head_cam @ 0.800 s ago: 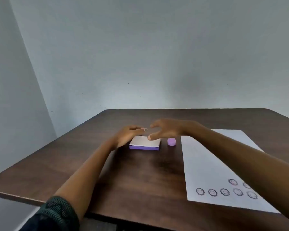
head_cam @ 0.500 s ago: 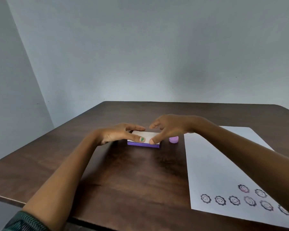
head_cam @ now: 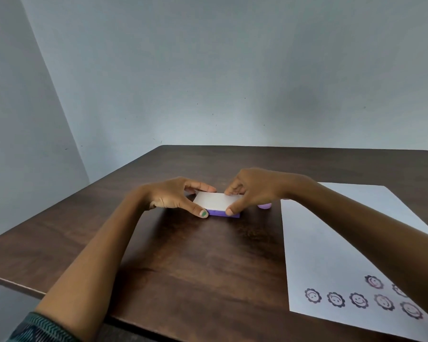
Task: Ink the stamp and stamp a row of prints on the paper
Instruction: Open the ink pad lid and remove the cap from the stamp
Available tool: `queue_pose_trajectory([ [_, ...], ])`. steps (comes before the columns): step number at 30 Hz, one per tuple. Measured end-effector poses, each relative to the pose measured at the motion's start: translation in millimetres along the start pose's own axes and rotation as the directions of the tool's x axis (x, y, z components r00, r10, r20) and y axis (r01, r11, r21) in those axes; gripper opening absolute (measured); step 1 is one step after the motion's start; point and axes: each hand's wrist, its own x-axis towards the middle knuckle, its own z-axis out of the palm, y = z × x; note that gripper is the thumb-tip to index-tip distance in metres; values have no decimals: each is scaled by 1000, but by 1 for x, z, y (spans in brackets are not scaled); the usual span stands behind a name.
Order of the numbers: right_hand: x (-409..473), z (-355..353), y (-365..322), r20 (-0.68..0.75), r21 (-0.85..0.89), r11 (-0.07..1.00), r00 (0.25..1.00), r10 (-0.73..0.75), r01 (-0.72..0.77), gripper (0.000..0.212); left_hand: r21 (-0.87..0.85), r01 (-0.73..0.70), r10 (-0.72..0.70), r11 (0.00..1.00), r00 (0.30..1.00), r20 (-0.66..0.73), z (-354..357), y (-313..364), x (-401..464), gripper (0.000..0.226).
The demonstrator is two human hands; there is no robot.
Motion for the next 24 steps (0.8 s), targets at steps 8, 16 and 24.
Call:
queue_pose_trajectory([
  [8,-4,-2,-4,-6,13,1000,1000,-11,11,45,0,2,-2,1000,1000,12,-1,-4,-3,64],
  [16,-7,-6,-4,31,87,996,999,-40,37,38,-9,-24,24,1000,1000,15,-5,-5,-6,60],
  [24,-4,-5,4,-116,237,971,993,12,16,36,-62,-51,53,997,998,38,-3,-3,-10,49],
])
